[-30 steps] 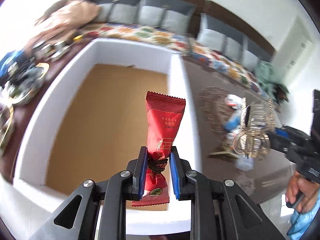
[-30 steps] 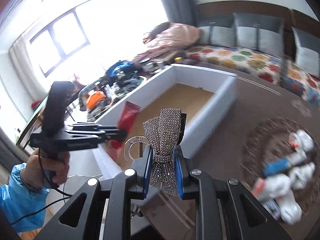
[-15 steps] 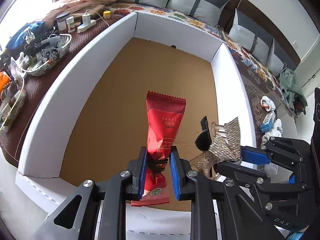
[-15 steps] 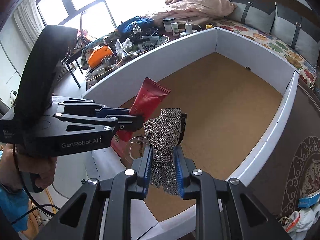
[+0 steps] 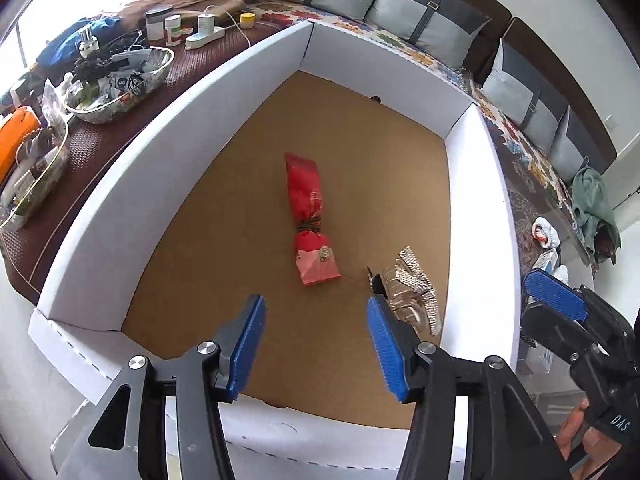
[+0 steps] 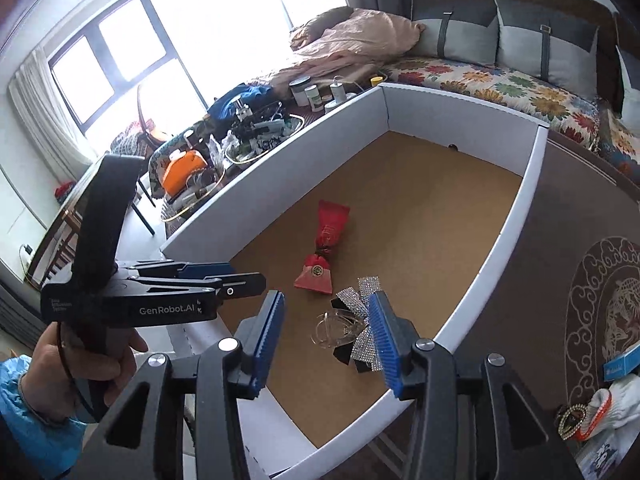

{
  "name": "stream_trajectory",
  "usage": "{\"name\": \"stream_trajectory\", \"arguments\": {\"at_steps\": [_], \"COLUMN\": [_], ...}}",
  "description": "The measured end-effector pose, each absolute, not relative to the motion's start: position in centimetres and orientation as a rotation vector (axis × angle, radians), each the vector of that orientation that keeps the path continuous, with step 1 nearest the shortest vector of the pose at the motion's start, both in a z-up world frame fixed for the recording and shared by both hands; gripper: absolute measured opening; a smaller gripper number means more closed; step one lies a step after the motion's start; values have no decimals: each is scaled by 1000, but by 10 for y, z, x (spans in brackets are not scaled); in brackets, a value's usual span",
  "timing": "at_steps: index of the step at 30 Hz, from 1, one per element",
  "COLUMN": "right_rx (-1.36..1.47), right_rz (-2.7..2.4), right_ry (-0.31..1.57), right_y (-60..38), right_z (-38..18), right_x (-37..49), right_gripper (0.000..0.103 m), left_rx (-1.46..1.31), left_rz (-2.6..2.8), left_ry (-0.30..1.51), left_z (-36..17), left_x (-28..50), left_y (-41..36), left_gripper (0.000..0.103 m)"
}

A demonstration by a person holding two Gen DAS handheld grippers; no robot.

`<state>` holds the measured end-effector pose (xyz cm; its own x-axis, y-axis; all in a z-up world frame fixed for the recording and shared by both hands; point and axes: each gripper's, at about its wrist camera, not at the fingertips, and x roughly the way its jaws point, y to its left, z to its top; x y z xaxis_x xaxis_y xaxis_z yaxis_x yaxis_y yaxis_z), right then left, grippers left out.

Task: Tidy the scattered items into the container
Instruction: 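Open the right tool over the box while the left tool releases the red pack, then return to the table and grasp the clear Kuromi case with the right tool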

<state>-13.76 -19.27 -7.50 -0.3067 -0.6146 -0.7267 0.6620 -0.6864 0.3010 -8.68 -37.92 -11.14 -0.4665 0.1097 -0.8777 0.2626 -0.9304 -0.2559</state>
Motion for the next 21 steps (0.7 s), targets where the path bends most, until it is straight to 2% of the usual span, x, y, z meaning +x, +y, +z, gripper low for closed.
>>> {"name": "stream_trajectory", "arguments": {"at_steps": [7,13,18,21], "right_rx": [1129,1189,1233,1238], "right_rz": [-2066,-2118,-2162,-2205], "right_ry": [-140,-137,-219,-294], "right_y": [-149,-105,-54,-14], "right_z": [-75,-83,-91,-89], "right_x": [-122,-111,-108,-104], "right_gripper": [49,49,49,49], "left_rx": [1538,1536,1564,1598], "left_rz": [-2636,-2719,-2813,-2875], "left_ry": [552,509,440,406], "left_z": [-91,-68,-48,-41], "left_x": [-75,-73,-75,-75], "left_y": [-349,-306,-250,-209], "left_gripper": [53,53,53,58]}}
